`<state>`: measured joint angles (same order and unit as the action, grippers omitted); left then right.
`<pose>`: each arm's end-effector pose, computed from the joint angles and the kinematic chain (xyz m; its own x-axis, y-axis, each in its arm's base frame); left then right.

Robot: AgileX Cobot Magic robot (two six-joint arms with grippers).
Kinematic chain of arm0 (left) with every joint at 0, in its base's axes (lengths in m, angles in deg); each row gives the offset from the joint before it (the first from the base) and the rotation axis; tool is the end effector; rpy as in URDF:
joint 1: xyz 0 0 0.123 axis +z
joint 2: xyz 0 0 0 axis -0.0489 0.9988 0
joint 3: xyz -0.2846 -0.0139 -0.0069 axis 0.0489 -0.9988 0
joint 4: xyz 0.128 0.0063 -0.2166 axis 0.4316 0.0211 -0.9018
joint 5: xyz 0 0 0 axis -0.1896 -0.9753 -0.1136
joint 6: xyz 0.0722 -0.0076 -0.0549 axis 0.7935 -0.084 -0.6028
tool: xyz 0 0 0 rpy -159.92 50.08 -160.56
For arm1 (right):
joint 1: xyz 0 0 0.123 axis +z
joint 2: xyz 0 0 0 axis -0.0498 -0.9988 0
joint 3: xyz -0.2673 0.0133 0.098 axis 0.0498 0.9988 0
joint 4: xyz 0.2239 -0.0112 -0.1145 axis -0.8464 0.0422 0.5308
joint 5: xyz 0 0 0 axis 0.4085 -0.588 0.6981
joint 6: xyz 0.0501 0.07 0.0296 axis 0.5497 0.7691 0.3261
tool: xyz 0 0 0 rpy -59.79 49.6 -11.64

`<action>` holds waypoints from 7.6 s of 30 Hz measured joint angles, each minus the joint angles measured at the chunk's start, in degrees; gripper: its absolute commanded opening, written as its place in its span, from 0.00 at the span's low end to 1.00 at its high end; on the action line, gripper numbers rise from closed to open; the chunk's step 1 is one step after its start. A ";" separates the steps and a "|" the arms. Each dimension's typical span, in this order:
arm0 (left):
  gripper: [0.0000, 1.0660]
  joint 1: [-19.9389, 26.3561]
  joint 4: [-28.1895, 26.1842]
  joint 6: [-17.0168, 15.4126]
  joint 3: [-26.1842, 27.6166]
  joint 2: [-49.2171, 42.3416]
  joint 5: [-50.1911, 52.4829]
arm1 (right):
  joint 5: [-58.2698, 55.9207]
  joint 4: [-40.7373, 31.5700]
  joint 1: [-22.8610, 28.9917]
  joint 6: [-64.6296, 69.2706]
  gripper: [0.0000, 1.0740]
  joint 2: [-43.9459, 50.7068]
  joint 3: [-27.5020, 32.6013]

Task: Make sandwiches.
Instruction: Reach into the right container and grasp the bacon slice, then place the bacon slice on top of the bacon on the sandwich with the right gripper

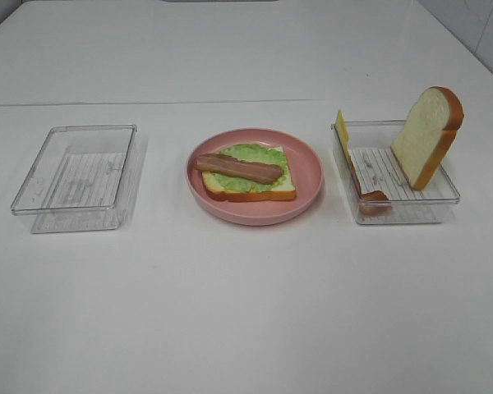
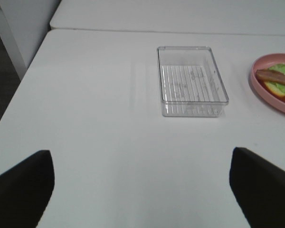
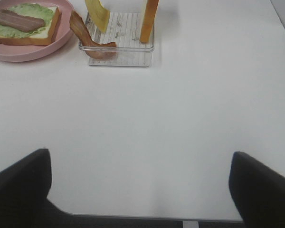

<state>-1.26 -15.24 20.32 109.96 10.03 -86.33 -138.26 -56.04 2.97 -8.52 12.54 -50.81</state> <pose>-0.0067 -0.0001 0.2939 -0.3872 -0.0784 -0.9187 -0.0534 0.9966 -0.0625 -0.0025 0.0008 0.2612 -0.5300 0.0514 -0.8464 0.0182 0.9986 0.0493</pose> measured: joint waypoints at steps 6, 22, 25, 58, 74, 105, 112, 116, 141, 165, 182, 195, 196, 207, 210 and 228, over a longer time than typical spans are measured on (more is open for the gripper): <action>0.86 0.00 0.00 0.00 -0.97 -1.15 -1.83 | 0.00 0.00 0.00 0.00 0.92 0.00 0.00; 0.86 0.00 0.00 1.38 -1.78 -1.15 -3.27 | 0.00 0.00 0.00 0.00 0.92 0.00 0.00; 0.86 0.00 0.00 1.43 -1.78 -1.15 -3.27 | 0.00 0.00 0.00 0.00 0.92 0.00 0.00; 0.86 0.00 0.00 1.55 -1.78 -1.15 -3.27 | 11.46 0.00 0.00 1.55 0.92 -13.41 -3.90; 0.86 0.00 0.00 1.55 -1.78 -1.15 -3.27 | 26.18 -1.66 0.00 -6.76 0.92 -50.19 -12.95; 0.85 0.00 0.00 1.55 -1.78 -1.15 -3.27 | 6.65 8.71 25.90 9.68 0.92 -97.57 -49.85; 0.85 0.00 0.00 1.55 -1.78 -1.15 -3.27 | 2.46 9.11 25.90 9.91 0.92 -105.48 -58.84; 0.85 0.00 0.00 1.55 -1.78 -1.15 -3.27 | -0.29 8.59 25.90 8.31 0.92 -111.21 -64.29; 0.85 0.00 0.00 1.55 -1.78 -1.15 -3.27 | 0.80 1.83 21.20 2.86 0.92 -119.69 -66.63; 0.85 0.00 0.00 1.55 -1.78 -1.15 -3.27 | 1.83 4.01 21.20 4.01 0.25 -121.30 -66.63; 0.85 0.00 0.00 1.55 -1.78 -1.15 -3.27 | 0.80 8.31 21.20 5.10 0.00 -121.81 -66.63; 0.85 0.00 0.00 1.55 -1.78 -1.15 -3.27 | -1.83 9.34 21.31 4.98 0.00 -117.06 -66.63; 0.85 0.00 0.00 1.55 -1.78 -1.15 -3.27 | -2.92 9.80 21.31 4.98 0.00 -115.28 -66.75; 0.85 0.00 0.00 1.55 -1.78 -1.15 -3.27 | -6.13 9.74 22.40 3.84 0.00 -110.29 -75.80; 0.85 0.00 0.00 1.55 -1.78 -1.15 -3.27 | -6.07 8.82 24.06 3.44 0.00 -110.24 -79.53; 0.85 0.00 0.00 1.55 -1.78 -1.15 -3.27 | 0.52 -8.54 32.66 2.23 0.00 -115.51 -82.62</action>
<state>-1.26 -15.24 21.86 108.19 8.89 -89.60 -137.74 -64.57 35.63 -6.28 -102.96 -133.43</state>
